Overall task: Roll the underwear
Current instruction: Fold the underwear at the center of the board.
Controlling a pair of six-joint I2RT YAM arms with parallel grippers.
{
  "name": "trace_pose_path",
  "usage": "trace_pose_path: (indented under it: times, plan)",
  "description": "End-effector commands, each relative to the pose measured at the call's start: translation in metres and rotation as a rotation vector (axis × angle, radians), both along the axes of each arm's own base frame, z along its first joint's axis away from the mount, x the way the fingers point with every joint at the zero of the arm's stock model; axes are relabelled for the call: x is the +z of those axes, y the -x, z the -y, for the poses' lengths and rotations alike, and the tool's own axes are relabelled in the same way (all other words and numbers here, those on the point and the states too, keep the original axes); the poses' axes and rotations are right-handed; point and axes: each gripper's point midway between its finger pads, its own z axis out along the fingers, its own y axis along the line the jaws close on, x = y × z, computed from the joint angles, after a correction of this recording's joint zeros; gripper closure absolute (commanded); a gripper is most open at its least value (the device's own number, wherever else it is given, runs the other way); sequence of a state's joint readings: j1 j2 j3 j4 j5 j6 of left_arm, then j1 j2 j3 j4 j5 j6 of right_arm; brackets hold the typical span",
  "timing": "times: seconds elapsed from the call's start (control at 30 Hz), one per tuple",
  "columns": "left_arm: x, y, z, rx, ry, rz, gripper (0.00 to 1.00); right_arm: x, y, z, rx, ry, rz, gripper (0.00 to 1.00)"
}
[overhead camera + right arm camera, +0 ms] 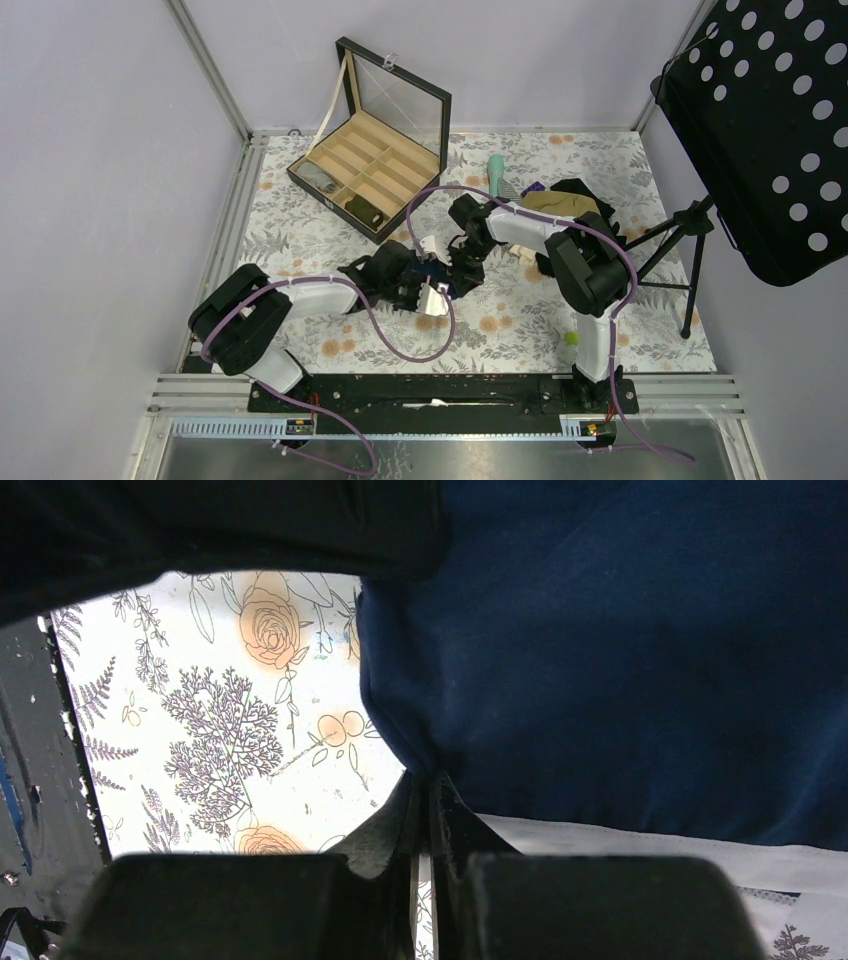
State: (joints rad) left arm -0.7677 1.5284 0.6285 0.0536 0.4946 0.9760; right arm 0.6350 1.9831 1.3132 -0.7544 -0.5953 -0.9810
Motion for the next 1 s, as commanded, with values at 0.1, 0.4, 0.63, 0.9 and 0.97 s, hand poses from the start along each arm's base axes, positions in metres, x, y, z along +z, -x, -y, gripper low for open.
trace_pose_path:
  times: [0.1,0.4,0.63,0.9,0.97]
  plan:
    - [0.011,-0.014,0.004,-0.001,-0.024,0.069,0.95,-0.002,0.015,0.006,0.002,0.041,-0.071,1.0]
    - [0.041,-0.015,-0.005,0.058,0.027,-0.062,1.0,0.038,0.03,-0.006,-0.039,-0.026,-0.159,1.0]
    - [0.057,-0.002,-0.006,0.053,0.038,-0.159,1.0,0.058,0.045,-0.008,-0.093,-0.05,-0.237,1.0]
    - [0.059,0.01,-0.008,0.005,-0.029,-0.296,1.0,0.081,0.054,-0.003,-0.153,-0.06,-0.379,1.0]
    - [0.062,0.006,-0.007,0.008,-0.031,-0.303,1.0,0.081,0.055,0.002,-0.154,-0.048,-0.416,1.0]
